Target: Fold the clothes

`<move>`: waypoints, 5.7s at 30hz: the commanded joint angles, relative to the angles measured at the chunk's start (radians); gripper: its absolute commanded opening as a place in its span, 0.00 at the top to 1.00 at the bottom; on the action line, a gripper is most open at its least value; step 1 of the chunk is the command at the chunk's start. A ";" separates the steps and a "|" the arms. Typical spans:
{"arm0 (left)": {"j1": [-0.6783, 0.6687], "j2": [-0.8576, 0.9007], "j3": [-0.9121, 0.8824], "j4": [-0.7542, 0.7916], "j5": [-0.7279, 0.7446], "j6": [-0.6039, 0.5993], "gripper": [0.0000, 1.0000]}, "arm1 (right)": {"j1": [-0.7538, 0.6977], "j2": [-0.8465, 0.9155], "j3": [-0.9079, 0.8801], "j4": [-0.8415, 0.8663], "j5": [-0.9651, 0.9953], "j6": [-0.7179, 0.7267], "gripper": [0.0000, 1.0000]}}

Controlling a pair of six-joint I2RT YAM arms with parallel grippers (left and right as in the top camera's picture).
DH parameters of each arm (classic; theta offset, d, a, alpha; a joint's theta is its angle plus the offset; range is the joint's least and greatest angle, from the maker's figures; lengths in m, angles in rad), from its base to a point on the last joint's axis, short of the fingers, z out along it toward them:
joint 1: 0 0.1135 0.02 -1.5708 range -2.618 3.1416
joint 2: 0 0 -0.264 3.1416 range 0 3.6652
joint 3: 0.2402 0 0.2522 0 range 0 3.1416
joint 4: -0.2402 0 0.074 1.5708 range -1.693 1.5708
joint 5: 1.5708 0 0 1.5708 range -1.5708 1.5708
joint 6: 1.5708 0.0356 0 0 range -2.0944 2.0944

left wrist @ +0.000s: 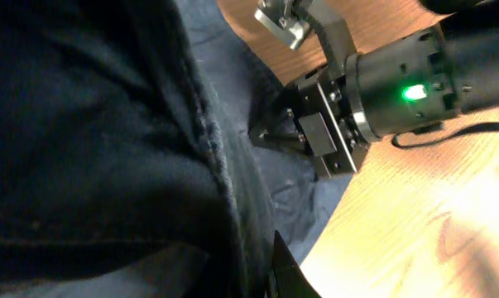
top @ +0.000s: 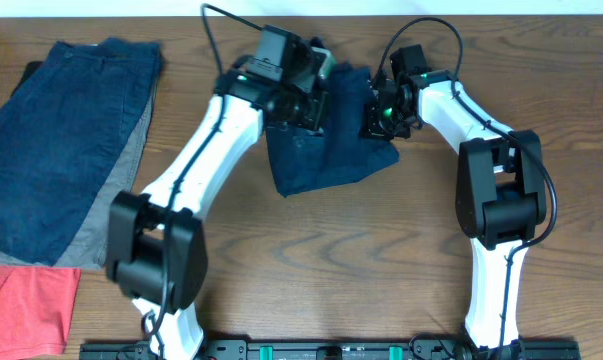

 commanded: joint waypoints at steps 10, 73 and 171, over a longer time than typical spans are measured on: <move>-0.081 0.090 0.029 0.185 0.017 -0.065 0.88 | -0.075 -0.116 0.003 0.056 -0.100 0.013 0.99; 0.192 -0.075 0.040 -0.284 -0.432 -0.016 0.02 | -0.285 0.061 0.022 0.113 0.623 0.401 0.99; 0.192 -0.073 0.040 -0.135 -0.435 -0.015 0.02 | -0.423 -0.910 0.022 -0.274 0.084 0.092 0.01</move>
